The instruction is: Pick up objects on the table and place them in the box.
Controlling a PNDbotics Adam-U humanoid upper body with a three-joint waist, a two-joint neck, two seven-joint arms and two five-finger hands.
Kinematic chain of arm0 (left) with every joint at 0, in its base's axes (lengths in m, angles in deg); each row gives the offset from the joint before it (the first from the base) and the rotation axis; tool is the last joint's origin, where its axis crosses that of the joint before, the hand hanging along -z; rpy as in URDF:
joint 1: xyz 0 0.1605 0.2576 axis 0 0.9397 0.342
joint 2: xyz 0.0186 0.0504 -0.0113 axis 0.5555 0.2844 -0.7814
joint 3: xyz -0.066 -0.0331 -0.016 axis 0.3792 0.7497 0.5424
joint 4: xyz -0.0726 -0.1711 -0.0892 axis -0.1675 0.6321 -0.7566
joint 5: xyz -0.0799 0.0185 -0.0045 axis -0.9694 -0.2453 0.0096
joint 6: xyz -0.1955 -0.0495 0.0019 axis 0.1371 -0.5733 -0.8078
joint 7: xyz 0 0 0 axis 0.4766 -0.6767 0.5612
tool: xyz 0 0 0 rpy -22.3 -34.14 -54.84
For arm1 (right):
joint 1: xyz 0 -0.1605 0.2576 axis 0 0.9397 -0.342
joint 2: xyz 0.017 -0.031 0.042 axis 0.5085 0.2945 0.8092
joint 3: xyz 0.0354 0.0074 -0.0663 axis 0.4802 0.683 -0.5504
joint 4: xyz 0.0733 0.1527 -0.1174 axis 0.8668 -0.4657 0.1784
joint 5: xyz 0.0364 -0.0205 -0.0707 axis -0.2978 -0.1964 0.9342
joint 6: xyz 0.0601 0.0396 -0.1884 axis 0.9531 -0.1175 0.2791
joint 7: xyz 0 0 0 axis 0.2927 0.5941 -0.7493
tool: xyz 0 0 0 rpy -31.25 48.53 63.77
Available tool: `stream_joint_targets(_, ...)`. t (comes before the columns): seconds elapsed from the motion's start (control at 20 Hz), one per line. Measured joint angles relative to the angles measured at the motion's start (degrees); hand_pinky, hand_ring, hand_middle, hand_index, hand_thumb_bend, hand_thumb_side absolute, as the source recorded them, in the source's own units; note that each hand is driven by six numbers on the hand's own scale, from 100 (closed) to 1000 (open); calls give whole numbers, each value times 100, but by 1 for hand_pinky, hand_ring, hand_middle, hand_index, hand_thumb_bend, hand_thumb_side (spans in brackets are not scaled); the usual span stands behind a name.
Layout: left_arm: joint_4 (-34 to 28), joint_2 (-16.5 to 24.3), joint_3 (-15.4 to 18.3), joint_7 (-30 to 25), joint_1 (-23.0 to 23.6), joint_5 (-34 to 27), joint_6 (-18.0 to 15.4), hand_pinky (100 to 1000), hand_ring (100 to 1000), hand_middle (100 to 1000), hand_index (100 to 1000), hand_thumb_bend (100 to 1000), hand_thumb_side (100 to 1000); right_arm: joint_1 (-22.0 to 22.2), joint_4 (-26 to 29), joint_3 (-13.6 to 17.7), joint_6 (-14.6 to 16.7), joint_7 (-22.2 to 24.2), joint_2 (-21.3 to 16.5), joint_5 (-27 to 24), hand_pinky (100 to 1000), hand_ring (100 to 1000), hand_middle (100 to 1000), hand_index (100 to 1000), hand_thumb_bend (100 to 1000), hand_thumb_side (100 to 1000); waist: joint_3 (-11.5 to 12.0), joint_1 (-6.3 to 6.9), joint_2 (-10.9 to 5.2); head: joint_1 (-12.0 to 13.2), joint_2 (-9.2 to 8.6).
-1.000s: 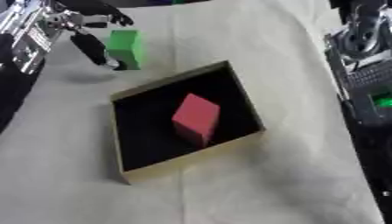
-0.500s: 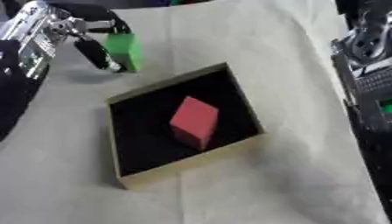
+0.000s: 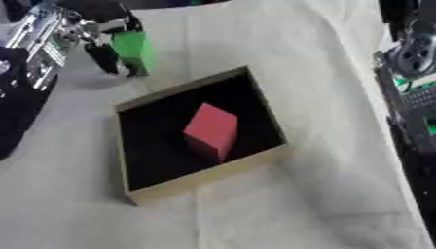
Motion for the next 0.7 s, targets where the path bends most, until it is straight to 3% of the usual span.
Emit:
stream_joint_targets(0.2,-1018,197,-93,-134,109,-443,137,615,517,468,659,100,130,62,12,17,11,-14,-1,0,822,771,768,980,100,1000,90,-1,-85,-59,62)
stream_joint_targets(0.5,-3217,578,-366,-332,581,-1482,375,604,489,454,651,100,177,91,72,46,26,-24,0,13,822,772,768,980,100,1000,197,-11,-160,-134,152)
stream_joint_targets(0.7,-4414,780,-557,-255,872,-1902,837,596,475,459,663,100,148,114,117,48,28,-22,6,39,822,772,768,980,100,1000,279,-49,-181,-175,192)
